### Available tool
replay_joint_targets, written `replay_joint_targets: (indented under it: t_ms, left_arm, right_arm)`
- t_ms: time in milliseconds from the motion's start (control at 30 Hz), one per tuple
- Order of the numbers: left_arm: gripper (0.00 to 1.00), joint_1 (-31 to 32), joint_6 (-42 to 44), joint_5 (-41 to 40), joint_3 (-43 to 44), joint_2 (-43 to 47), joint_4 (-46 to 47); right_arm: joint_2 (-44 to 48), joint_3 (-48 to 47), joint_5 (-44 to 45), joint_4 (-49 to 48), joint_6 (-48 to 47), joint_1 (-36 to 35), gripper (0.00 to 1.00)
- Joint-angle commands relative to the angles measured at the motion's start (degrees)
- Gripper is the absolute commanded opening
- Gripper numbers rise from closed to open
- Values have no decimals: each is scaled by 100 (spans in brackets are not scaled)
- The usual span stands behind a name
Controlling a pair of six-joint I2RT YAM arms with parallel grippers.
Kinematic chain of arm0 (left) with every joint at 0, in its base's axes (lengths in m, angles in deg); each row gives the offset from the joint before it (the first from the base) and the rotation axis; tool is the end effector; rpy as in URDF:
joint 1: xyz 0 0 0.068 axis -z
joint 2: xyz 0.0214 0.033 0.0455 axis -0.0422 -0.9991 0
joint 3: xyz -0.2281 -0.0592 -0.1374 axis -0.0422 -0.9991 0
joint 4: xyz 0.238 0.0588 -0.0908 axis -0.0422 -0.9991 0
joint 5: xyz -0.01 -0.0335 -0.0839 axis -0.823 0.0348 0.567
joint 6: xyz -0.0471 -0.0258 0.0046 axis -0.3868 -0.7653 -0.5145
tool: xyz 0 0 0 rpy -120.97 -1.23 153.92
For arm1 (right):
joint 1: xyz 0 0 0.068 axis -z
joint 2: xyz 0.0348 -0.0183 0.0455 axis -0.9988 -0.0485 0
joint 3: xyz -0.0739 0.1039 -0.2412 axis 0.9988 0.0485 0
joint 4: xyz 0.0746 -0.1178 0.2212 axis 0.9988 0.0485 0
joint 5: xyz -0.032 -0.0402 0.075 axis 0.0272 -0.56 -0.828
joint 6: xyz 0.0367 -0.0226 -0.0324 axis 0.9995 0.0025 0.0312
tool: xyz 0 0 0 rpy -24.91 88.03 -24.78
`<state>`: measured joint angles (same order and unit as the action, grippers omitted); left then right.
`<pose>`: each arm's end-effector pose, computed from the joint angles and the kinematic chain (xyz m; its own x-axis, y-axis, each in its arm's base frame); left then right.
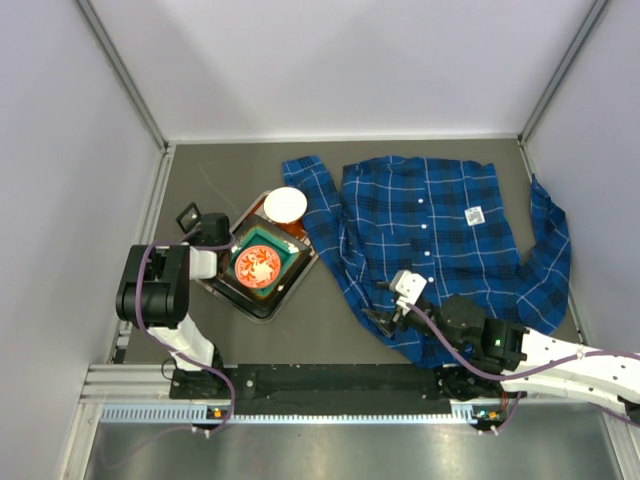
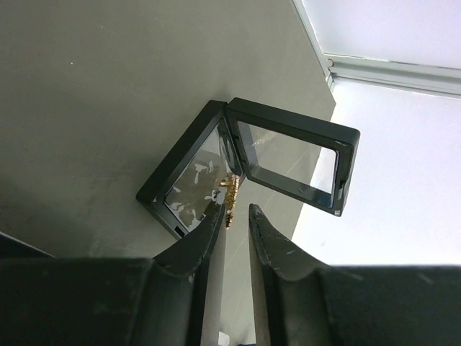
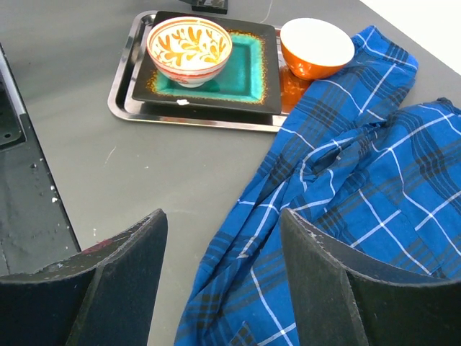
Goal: Remove the brooch from the garment
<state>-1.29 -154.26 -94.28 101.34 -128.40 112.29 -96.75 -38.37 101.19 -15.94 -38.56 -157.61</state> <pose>0.2984 0.0184 0.1243 0.7277 -0.6818 -0.0749 -0.3664 -0.2941 -0.8828 0.0595 0.1405 0.2454 0.0286 -0.1877 -0.9818 -0.8310 0.5414 -0.1277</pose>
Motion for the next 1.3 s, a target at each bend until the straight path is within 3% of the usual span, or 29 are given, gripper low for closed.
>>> replay_joint_targets:
  t_ms: [0,267,533,633,800,967,1067,1100,1167,1200,1267]
  left_arm:
    - [26,-51,-760,-22,-48,281,-99]
    - [47,-51,-769,-4,-92,852,-749]
    - [52,-60,-664,136,-198,1353,-1171]
    - [52,-60,-200,469,-154,1617,-1232]
    - [52,80,1101,1725,65,2240,-995]
    - [54,1099,2505,2279,627,2996,-1084]
    - [50,1478,3226,3744,1092,3094,-750]
    - [46,1522,3386,5002,1242,3077,-671]
    - [45,1540,3973,6326,1576,2919,-225]
    - [52,1609,4099,7638,1656,2840,605]
    - [68,1654,4223,8517,1927,2804,841]
  right_arm:
    - [60,8,-75,-308,31,-80,64]
    - [60,-1,-101,-343,-13,-80,63]
    - [174,-1,-145,-343,5,-71,63]
    - [191,-18,-101,-334,66,-80,63]
    - [95,-193,916,-212,662,-71,66]
    - [-160,-1071,2697,1303,2068,-71,66]
    - [-169,-1713,3569,2752,3158,-71,66]
    - [-91,-1836,3660,3116,3578,-71,66]
    - [24,-2179,3879,4089,4037,-71,63]
    - [77,-2459,3924,4470,4570,-71,62]
    - [191,-2794,4081,5730,5187,-71,67]
